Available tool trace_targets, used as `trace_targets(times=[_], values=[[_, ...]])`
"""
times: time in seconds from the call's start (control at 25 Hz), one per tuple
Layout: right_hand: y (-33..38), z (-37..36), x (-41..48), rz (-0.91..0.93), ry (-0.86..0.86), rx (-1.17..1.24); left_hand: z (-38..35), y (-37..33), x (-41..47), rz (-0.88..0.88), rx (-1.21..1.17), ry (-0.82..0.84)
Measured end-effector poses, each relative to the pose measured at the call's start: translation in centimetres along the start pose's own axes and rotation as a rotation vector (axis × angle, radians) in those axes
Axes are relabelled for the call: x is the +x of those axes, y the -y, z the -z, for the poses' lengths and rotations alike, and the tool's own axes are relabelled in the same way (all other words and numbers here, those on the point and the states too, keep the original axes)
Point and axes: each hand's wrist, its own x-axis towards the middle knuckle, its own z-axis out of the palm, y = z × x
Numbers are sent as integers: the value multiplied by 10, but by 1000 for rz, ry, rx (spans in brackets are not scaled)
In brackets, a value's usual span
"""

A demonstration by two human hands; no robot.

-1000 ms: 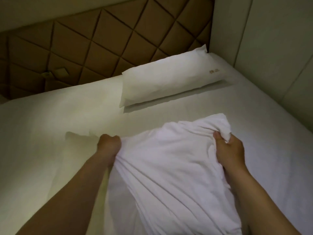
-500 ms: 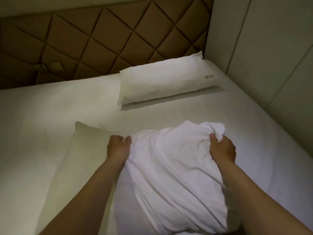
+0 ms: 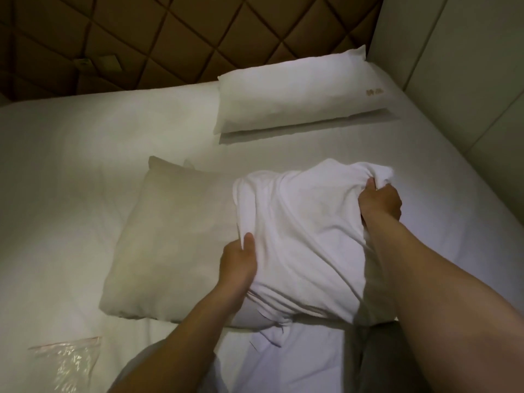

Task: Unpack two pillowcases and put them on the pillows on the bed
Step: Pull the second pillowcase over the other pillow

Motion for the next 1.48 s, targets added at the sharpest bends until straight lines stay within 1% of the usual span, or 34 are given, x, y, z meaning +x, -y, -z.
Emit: trace_targets(times=[0.08, 0.2, 0.32, 0.44, 0.52, 0.6, 0.64, 0.68, 0.76, 0.8, 0.84, 0.92, 1.0, 1.12, 1.28, 1.4, 1.44, 1.48], values=[[5, 5, 2, 13, -27, 23, 23, 3, 13, -87, 122, -87], [7, 11, 3, 68, -38, -28, 66, 13, 32, -144, 291, -187], [5, 11, 2, 103, -36, -68, 95, 19, 40, -190, 432, -189], [-3, 13, 5, 118, -45, -96, 95, 19, 33, -178, 442, -146], [-11, 12, 6, 121, -33, -115, 82, 31, 17, -118, 321, -100], [-20, 11, 4, 102, -26, -130, 67, 49, -9, -53, 146, 35], [-24, 9, 4, 86, -21, -131, 62, 59, -21, -36, 46, 140], [-27, 7, 4, 68, -15, -129, 60, 68, -33, 1, -37, 281], [-26, 4, 6, 48, -10, -114, 56, 88, -46, 91, -124, 569], [-26, 4, 8, 43, -7, -105, 53, 95, -50, 123, -153, 652], [-25, 3, 9, 36, -4, -96, 50, 100, -52, 170, -200, 671], [-25, 3, 10, 26, -8, -87, 42, 101, -55, 287, -326, 647], [-25, 2, 12, 21, -12, -86, 32, 98, -60, 288, -329, 620], [-22, 2, 13, 24, -3, -83, 28, 92, -61, 187, -208, 512], [-20, 3, 17, 36, -8, -84, 39, 74, -53, -44, 3, 409], [-14, 2, 15, 27, -13, -65, 44, 43, -49, -209, 62, 202], [-13, 2, 16, 27, -15, -61, 44, 34, -46, -222, 43, 138], [-13, 1, 16, 26, -16, -58, 44, 26, -42, -200, -1, 81]])
